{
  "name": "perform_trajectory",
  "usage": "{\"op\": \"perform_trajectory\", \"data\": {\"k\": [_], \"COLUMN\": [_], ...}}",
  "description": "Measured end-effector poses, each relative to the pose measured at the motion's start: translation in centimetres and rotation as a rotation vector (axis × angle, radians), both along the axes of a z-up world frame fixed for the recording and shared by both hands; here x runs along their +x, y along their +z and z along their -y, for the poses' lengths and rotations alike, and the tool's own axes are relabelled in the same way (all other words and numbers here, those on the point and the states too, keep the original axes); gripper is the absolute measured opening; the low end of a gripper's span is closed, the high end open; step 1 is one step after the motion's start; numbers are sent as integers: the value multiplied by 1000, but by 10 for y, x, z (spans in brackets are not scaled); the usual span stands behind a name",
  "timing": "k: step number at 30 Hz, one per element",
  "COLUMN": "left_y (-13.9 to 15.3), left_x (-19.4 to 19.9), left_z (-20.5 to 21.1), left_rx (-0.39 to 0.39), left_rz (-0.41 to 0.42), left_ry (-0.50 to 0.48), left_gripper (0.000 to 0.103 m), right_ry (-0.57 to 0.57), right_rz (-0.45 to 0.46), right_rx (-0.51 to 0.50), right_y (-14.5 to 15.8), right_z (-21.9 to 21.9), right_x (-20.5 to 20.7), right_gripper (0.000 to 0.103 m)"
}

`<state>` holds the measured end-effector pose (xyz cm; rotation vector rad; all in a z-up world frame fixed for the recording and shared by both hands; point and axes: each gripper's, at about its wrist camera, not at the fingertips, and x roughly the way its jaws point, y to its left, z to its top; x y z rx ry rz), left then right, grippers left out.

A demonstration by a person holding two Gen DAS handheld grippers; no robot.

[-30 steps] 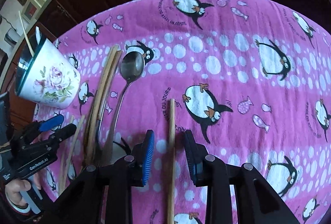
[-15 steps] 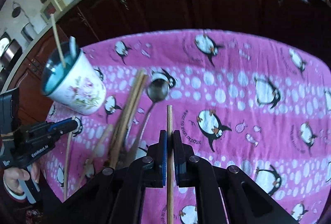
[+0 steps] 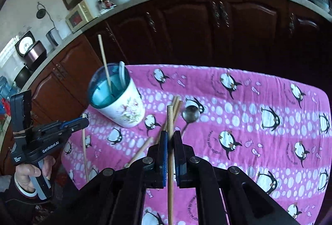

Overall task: Organize utensils
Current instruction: 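Lift and carry the chopsticks over the white holder with both tools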

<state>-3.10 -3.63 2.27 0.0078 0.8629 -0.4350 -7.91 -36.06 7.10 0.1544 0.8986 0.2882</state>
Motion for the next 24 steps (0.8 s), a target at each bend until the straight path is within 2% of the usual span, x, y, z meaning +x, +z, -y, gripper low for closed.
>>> {"op": "perform_trajectory", "data": {"k": [16, 24], "left_y": [46, 91], "left_x": [-12, -11], "left_z": [-37, -65], "left_rx": [-72, -128], "left_rz": [67, 119], "left_ry": [28, 46], "left_gripper": [5, 4], "right_ry": [74, 117], "right_rz": [79, 141], "right_rx": [67, 123], "right_y": [41, 77], "right_z": [-27, -39], "right_x": [3, 14], "right_gripper": [5, 5]}}
